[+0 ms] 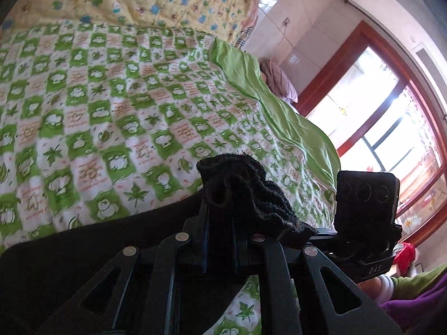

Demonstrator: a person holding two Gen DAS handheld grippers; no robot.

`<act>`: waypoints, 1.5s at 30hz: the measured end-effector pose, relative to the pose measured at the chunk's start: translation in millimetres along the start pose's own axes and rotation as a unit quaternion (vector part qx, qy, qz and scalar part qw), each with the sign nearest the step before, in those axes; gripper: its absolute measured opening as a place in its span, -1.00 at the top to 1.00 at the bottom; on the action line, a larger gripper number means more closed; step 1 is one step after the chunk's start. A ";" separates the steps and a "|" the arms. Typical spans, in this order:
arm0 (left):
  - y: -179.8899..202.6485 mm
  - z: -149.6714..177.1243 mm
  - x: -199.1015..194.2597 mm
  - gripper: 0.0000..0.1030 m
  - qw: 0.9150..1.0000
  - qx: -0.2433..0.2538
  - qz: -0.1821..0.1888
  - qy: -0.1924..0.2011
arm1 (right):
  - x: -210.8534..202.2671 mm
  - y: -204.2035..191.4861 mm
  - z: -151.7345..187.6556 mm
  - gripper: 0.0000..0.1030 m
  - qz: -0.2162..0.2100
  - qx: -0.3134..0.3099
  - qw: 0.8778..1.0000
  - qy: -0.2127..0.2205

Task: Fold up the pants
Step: 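Fold the held waistband over toward the folded edge with both grippers, then open both grippers and release the folded dark pants onto the sheet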

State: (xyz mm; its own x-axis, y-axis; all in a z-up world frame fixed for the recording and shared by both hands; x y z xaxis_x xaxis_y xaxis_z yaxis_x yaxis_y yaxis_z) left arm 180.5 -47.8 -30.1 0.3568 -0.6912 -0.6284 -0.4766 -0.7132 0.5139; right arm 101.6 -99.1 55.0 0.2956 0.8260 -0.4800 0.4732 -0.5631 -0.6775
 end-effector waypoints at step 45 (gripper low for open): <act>-102.4 169.1 -201.8 -0.47 0.903 -0.313 -0.203 0.213 | 81.8 -59.0 22.2 -0.40 0.017 -0.093 0.990 -0.109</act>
State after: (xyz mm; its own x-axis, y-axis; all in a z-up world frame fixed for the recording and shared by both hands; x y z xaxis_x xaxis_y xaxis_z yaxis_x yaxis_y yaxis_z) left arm 21.5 184.4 -54.6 0.7405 -0.2446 -0.6260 0.2629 -0.7518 0.6047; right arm 79.4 1.1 43.3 0.1372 0.7699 -0.6232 0.6166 -0.5588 -0.5546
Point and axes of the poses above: each gripper's, at about its wrist camera, not at the fingertips, and x roughly the way its jaws point, y to its right, z to its underside, the point moved 8 cm from there along x, roughly the way its jaws point, and after that the axes turned 2 degrees about -y, right-handed, at the moved point
